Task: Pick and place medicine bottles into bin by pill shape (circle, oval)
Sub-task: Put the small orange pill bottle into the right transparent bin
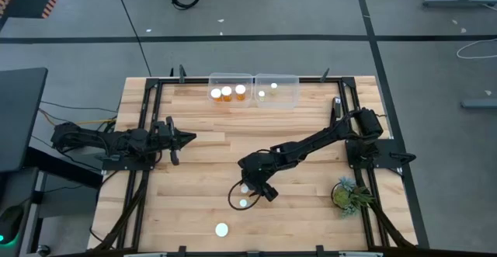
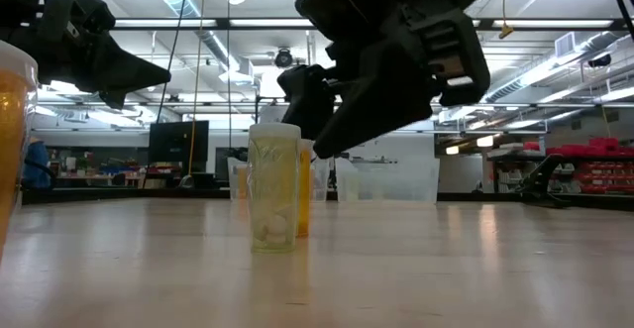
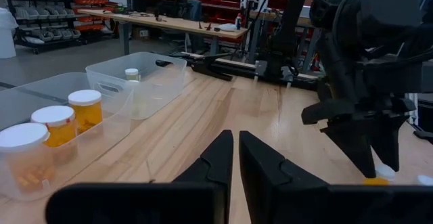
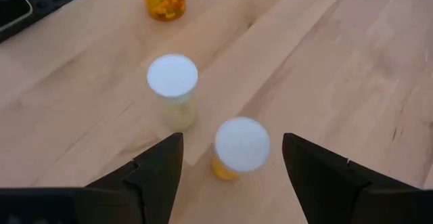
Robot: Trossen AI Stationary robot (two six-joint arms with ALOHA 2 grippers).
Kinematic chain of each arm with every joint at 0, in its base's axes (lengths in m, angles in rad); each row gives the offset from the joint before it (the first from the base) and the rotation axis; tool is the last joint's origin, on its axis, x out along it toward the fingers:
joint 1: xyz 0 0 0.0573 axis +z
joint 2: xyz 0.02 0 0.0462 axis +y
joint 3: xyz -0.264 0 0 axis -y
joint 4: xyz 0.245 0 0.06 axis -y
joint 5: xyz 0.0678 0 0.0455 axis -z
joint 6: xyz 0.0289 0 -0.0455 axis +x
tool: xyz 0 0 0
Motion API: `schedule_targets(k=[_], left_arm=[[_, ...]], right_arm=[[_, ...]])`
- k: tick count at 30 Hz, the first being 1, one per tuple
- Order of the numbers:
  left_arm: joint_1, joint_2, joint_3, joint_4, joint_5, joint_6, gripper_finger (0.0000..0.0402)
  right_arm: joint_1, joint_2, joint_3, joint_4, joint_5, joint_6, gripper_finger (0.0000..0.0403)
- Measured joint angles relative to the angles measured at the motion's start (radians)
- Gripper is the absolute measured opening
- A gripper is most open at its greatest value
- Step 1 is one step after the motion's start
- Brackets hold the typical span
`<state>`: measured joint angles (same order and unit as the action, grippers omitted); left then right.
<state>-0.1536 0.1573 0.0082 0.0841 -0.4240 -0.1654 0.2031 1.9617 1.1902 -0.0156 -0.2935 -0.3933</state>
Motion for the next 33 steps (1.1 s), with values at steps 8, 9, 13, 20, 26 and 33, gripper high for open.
schedule_targets(k=[8, 9, 13, 20, 26, 33], left_arm=[[0.0, 0.0, 0.0, 0.0, 0.0, 0.0, 0.0029], [0.0, 0.0, 0.0, 0.0, 0.0, 0.0, 0.0027], [0.0, 0.0, 0.0, 0.0, 0.0, 0.0, 0.0023], [0.0, 0.0, 0.0, 0.0, 0.0, 0.0, 0.0033], [0.0, 0.0, 0.0, 0.0, 0.0, 0.0, 0.0033], [0.0, 0.0, 0.0, 0.0, 0.0, 0.0, 0.0023]], right_arm=[[0.0, 0.0, -0.022, 0.051, 0.0, 0.009, 0.0252], [0.0, 0.0, -0.022, 0.054, 0.0, 0.01, 0.0247], [0.0, 0.0, -0.022, 0.06, 0.0, 0.025, 0.0222], [0.0, 0.0, -0.022, 0.06, 0.006, 0.028, 0.0188], [0.0, 0.0, -0.022, 0.06, 0.011, 0.03, 0.0161], [0.0, 0.0, -0.022, 0.059, 0.011, 0.03, 0.0134]])
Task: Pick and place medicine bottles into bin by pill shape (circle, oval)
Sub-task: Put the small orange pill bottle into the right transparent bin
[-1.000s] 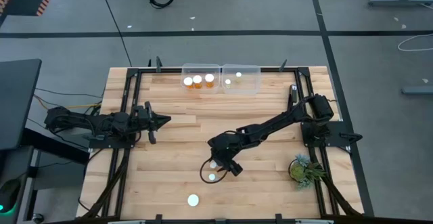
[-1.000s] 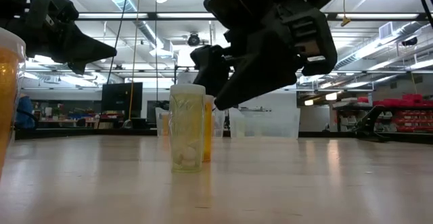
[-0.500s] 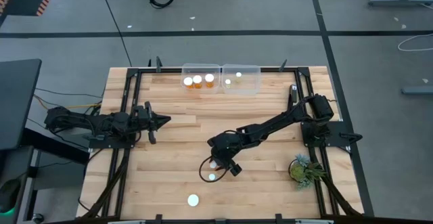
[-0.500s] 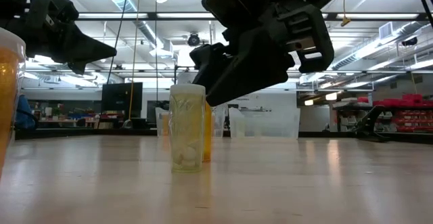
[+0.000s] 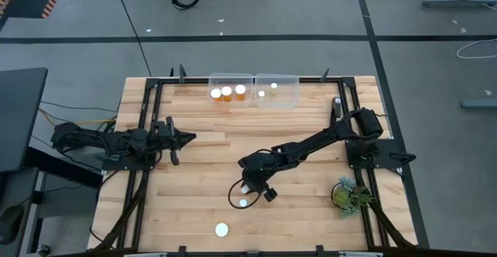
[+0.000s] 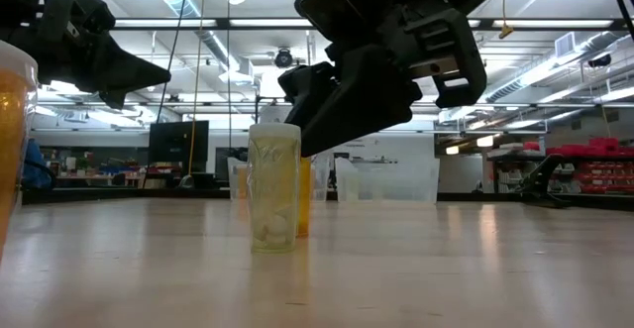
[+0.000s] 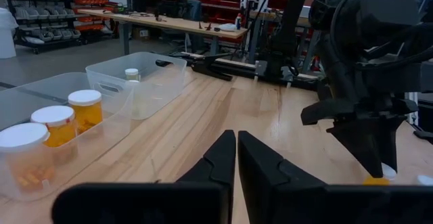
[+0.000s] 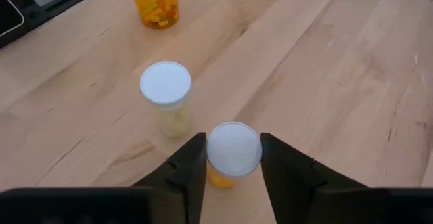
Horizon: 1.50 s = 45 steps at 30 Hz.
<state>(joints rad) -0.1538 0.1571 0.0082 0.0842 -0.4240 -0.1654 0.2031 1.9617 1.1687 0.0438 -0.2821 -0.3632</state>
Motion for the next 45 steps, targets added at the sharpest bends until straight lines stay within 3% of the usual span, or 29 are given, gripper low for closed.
schedule_targets(k=[14, 23, 45], left_arm=[[0.0, 0.0, 0.0, 0.0, 0.0, 0.0, 0.0033], [0.0, 0.0, 0.0, 0.0, 0.0, 0.0, 0.0024], [0.0, 0.0, 0.0, 0.0, 0.003, 0.0, 0.0026]], right_arm=[[-0.003, -0.023, 0.002, -0.038, 0.175, 0.0, 0.0138], [-0.024, -0.137, 0.0, -0.139, 0.272, -0.007, 0.0139], [-0.297, -0.399, 0.0, -0.296, 0.283, -0.015, 0.0139]])
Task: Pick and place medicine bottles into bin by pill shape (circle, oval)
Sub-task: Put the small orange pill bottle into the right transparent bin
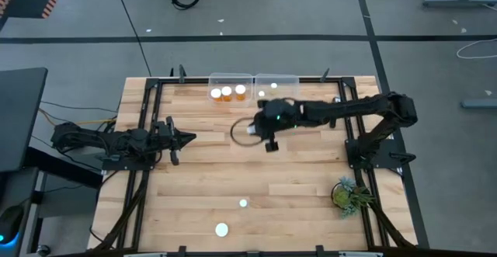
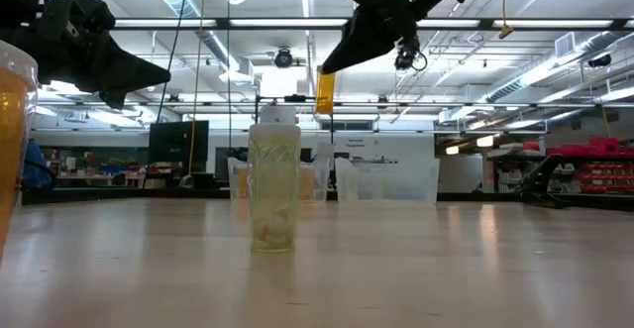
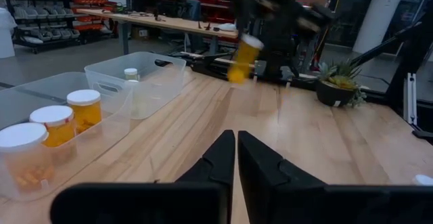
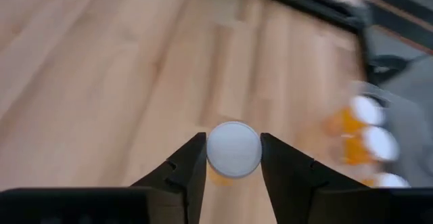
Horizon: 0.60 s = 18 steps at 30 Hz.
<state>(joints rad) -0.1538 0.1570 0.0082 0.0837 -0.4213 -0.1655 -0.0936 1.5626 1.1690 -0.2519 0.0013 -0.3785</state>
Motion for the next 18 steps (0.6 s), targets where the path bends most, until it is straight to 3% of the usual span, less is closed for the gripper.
schedule_targets(k=[8, 18], left_arm=[[0.0, 0.0, 0.0, 0.0, 0.0, 0.0, 0.0036], [0.0, 0.0, 0.0, 0.0, 0.0, 0.0, 0.0023]], right_arm=[[-0.138, -0.078, 0.0, -0.01, 0.0, -0.002, 0.0139], [-0.271, -0.084, 0.001, -0.034, -0.001, -0.009, 0.0139]])
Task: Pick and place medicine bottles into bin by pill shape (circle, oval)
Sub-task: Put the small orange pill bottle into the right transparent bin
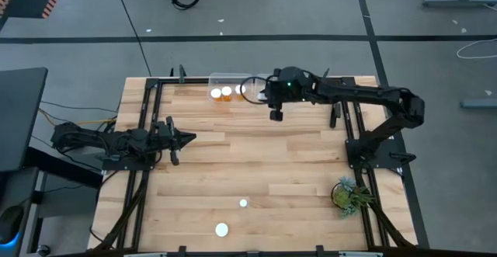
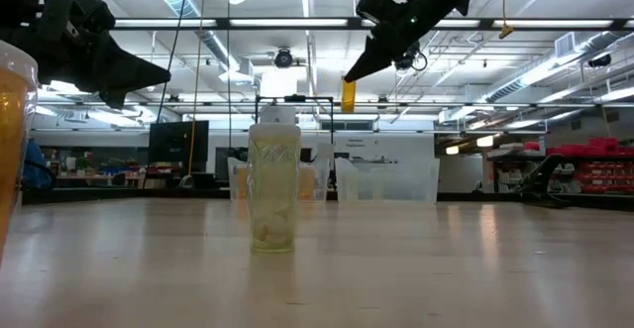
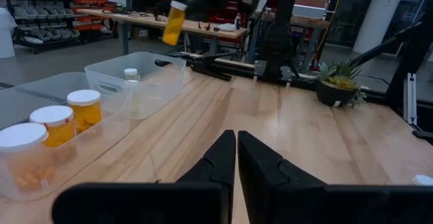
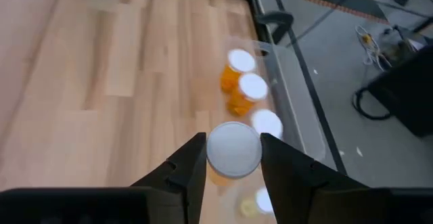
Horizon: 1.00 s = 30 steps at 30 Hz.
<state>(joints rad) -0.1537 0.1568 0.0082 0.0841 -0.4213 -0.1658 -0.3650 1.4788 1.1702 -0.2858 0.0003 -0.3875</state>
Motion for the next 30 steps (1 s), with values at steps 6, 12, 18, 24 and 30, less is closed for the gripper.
schedule_targets(k=[6, 12, 18, 24, 30], left_arm=[[0.0, 0.0, 0.0, 0.0, 0.0, 0.0, 0.0033], [0.0, 0.0, 0.0, 0.0, 0.0, 0.0, 0.0034], [0.0, 0.0, 0.0, 0.0, 0.0, 0.0, 0.0024], [0.0, 0.0, 0.0, 0.0, 0.0, 0.0, 0.0028], [0.0, 0.0, 0.0, 0.0, 0.0, 0.0, 0.0036]], right_arm=[[-0.072, 0.0, 0.0, -0.001, 0.0, 0.015, 0.0139], [-0.151, 0.0, 0.0, -0.001, -0.001, 0.032, 0.0139], [-0.234, 0.0, 0.0, -0.002, -0.001, 0.068, 0.0139], [-0.301, 0.0, 0.0, -0.016, -0.021, 0.132, 0.0139], [-0.337, 0.015, 0.0, -0.059, -0.061, 0.173, 0.0139]])
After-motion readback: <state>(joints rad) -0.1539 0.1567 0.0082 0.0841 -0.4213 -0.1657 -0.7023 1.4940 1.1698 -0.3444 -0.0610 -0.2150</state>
